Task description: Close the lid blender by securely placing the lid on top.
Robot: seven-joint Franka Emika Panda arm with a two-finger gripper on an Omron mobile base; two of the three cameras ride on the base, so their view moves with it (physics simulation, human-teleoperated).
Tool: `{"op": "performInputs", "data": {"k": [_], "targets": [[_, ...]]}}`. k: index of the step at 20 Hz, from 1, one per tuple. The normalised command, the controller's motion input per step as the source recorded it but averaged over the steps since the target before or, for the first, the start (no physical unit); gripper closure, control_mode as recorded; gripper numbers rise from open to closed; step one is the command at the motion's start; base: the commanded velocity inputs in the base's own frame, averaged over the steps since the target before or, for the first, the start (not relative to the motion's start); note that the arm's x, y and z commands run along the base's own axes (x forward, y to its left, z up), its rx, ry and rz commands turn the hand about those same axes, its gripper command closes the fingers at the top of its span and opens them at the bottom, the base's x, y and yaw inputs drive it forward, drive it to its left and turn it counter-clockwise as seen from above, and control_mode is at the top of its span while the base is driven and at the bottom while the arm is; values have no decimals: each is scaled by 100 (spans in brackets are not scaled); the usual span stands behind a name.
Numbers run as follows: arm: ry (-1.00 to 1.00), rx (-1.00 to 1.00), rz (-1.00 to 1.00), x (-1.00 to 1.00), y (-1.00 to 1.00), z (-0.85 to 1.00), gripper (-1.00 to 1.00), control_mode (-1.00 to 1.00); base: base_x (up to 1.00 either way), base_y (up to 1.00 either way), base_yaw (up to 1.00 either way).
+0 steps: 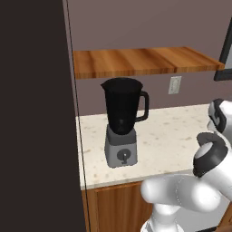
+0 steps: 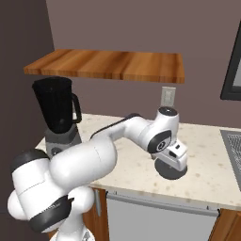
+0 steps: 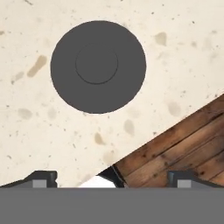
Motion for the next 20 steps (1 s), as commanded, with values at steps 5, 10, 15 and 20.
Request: {"op": "performInputs", "data": {"k": [5,10,15,20], "targets": [[6,2,0,39,-21,-41,-100,-100,0,0,0],[1,2,3,43,-5,-48,-100,-100,0,0,0],[0,5,3,49,-8,-27,-100,-100,0,0,0],[0,3,2,39,-17,-19,-100,-100,0,0,0]]}}
